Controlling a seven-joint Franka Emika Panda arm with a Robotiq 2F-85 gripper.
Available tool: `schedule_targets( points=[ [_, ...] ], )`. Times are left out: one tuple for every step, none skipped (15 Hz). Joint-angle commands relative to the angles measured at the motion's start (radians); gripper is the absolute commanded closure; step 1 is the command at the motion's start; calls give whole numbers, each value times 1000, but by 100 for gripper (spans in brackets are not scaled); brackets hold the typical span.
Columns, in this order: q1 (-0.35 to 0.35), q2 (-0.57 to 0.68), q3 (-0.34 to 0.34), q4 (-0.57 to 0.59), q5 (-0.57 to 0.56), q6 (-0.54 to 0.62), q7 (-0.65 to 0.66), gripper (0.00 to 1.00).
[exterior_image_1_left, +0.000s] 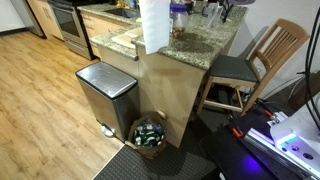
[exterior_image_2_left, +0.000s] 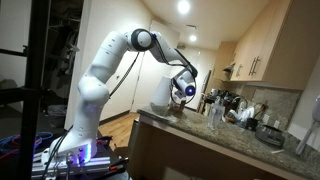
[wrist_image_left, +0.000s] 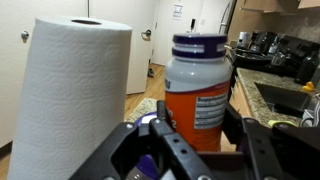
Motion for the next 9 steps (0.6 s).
schedule_targets(
  points=[
    [-10, 72, 9, 81, 14, 10, 89, 76],
    [-8, 82, 12, 92, 12, 11, 116, 76],
    [-5, 89, 17, 97, 5, 4, 136, 76],
    [-1, 94, 24, 102, 1, -1, 154, 76],
    [4, 97, 30, 104, -1, -4, 158, 76],
    [8, 102, 34, 110, -2, -1, 160, 76],
    [11, 110, 38, 116, -4, 0, 161, 76],
    [12, 117, 42, 120, -4, -3, 158, 76],
    [15, 124, 43, 124, -2, 0, 157, 76]
  ],
)
